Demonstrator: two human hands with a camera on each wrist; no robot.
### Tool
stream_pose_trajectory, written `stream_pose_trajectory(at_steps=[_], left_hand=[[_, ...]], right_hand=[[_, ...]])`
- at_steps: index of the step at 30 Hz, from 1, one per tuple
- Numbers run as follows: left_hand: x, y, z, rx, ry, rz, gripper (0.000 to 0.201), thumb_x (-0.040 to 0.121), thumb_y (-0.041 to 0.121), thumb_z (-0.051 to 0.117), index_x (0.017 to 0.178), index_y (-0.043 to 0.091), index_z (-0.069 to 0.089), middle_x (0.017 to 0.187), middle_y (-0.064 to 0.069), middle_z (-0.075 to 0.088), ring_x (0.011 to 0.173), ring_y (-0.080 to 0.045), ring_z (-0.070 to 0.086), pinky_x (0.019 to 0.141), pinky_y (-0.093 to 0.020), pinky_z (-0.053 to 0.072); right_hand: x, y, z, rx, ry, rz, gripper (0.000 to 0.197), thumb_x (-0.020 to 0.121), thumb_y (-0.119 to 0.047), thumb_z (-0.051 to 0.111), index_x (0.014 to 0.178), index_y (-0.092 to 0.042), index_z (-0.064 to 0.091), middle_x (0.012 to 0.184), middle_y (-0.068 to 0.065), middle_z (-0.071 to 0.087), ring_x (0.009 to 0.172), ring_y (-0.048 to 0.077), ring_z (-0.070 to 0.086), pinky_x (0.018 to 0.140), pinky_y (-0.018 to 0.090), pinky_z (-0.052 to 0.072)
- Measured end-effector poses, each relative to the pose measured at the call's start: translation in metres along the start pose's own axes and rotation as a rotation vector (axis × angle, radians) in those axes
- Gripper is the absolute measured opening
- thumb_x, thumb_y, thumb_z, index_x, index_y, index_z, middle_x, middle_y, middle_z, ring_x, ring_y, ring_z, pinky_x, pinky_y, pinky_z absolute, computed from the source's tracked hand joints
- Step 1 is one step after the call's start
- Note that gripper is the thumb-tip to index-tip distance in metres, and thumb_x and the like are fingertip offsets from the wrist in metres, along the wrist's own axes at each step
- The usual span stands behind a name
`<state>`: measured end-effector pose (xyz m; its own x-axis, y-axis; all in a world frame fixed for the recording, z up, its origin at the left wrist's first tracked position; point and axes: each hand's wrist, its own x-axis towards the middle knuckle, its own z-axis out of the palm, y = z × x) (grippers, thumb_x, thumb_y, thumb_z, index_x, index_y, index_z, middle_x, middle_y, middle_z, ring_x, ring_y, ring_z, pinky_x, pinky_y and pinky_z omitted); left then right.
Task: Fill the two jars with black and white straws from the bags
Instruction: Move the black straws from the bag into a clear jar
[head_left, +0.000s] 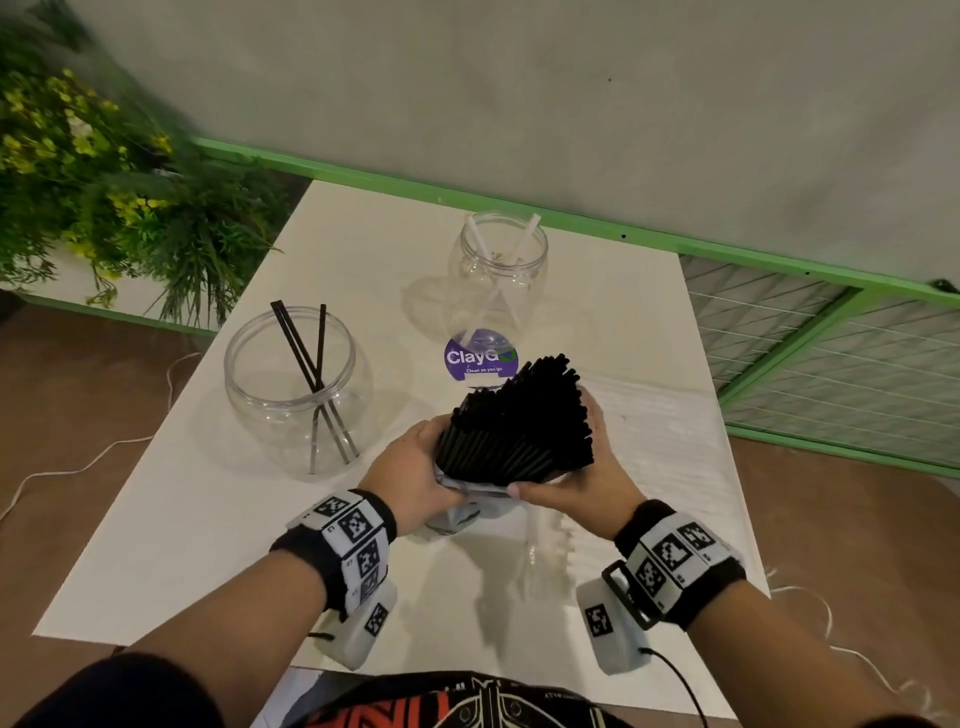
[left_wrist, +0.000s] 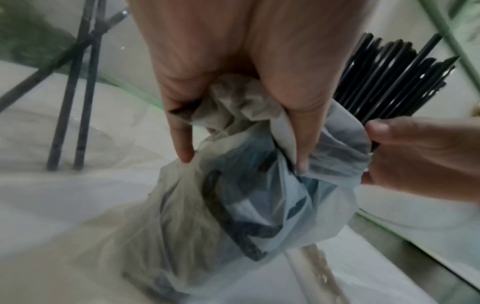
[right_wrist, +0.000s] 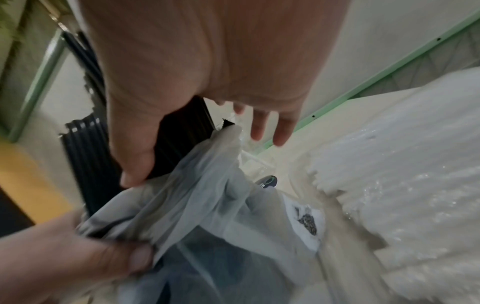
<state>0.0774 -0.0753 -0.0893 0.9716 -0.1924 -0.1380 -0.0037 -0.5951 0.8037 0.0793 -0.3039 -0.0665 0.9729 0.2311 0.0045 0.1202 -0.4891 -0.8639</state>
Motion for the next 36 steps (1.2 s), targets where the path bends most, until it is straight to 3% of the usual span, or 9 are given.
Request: stream_pose_trajectory(at_steps=[3,6,8,11,15,18,26,32,36], left_hand=[[-0.001,0.001,0.0,-0.108,-0.008,-0.068,0.047,0.065,0.019,0.081,0.105,0.016,0.058,0.105,-0.009,0.061,0.097,-0.024,0.061,0.088,-0.043,0.05],[-0.015,-0.006,-0.007,-0.257,0.005,-0.138,0.049,0.056,0.023,0.079,0.099,0.028,0.057,0.108,-0.007,0.061,0.1,-0.021,0.061,0.092,-0.044,0.05],[-0.032,-0.009,-0.015,-0.33,-0.01,-0.16,0.063,0.052,0.021,0.083,0.102,0.038,0.05,0.113,-0.003,0.06,0.106,-0.014,0.061,0.092,-0.032,0.05],[-0.061,-0.013,-0.027,-0.424,-0.061,-0.15,0.084,0.057,0.002,0.087,0.122,0.03,0.042,0.116,0.009,0.058,0.102,0.011,0.058,0.081,-0.008,0.045],[-0.096,-0.042,-0.052,-0.321,0.018,-0.214,0.094,0.046,0.043,0.088,0.129,0.02,0.05,0.112,0.012,0.065,0.101,0.007,0.06,0.078,-0.012,0.049],[-0.117,-0.063,-0.078,-0.252,0.141,-0.285,0.083,0.041,0.049,0.083,0.115,0.022,0.058,0.101,0.01,0.069,0.092,0.005,0.063,0.075,-0.019,0.053],[-0.145,-0.096,-0.147,-0.332,0.413,-0.313,0.052,0.037,0.043,0.077,0.082,0.019,0.066,0.069,0.013,0.07,0.069,0.004,0.063,0.061,-0.014,0.047],[-0.132,-0.123,-0.179,-0.383,0.536,-0.268,0.055,0.05,0.033,0.078,0.099,0.012,0.067,0.088,0.004,0.071,0.079,-0.002,0.066,0.064,-0.015,0.049],[-0.12,-0.135,-0.191,-0.398,0.546,-0.248,0.048,0.049,0.037,0.073,0.094,0.019,0.069,0.086,0.006,0.072,0.084,-0.008,0.068,0.07,-0.023,0.053]], right_hand=[[0.014,-0.007,-0.001,0.088,-0.218,0.109,0.074,0.064,-0.029,0.089,0.127,-0.017,0.054,0.12,-0.005,0.061,0.114,0.001,0.056,0.096,0.023,0.046],[0.015,-0.009,0.01,0.061,-0.305,0.089,0.063,0.064,-0.021,0.089,0.12,-0.017,0.06,0.113,-0.005,0.066,0.11,0.004,0.059,0.095,0.024,0.047],[0.011,-0.016,0.02,0.1,-0.333,0.06,0.066,0.062,-0.02,0.09,0.12,-0.019,0.06,0.114,-0.007,0.065,0.111,0.002,0.058,0.097,0.021,0.045],[0.007,-0.034,0.049,0.129,-0.433,-0.003,0.073,0.06,-0.014,0.09,0.123,-0.02,0.055,0.118,-0.012,0.062,0.113,-0.004,0.055,0.096,0.014,0.04],[0.01,-0.059,0.093,0.102,-0.522,-0.074,0.079,0.059,-0.027,0.09,0.127,-0.019,0.05,0.121,-0.007,0.06,0.115,0.003,0.055,0.101,0.029,0.044],[0.019,-0.081,0.118,0.115,-0.581,-0.115,0.075,0.063,-0.022,0.089,0.128,-0.019,0.049,0.122,-0.007,0.06,0.116,0.001,0.053,0.102,0.029,0.044],[0.036,-0.132,0.19,0.072,-0.514,-0.256,0.08,0.065,-0.05,0.081,0.133,-0.031,0.043,0.125,-0.002,0.052,0.121,0.01,0.048,0.102,0.039,0.043],[0.049,-0.142,0.23,0.108,-0.333,-0.181,0.071,0.067,-0.056,0.077,0.125,-0.029,0.045,0.121,0.002,0.053,0.116,0.011,0.052,0.099,0.038,0.046],[0.051,-0.147,0.244,0.14,-0.223,-0.192,0.059,0.07,-0.049,0.078,0.118,-0.036,0.046,0.12,0.003,0.054,0.114,0.011,0.053,0.098,0.03,0.046]])
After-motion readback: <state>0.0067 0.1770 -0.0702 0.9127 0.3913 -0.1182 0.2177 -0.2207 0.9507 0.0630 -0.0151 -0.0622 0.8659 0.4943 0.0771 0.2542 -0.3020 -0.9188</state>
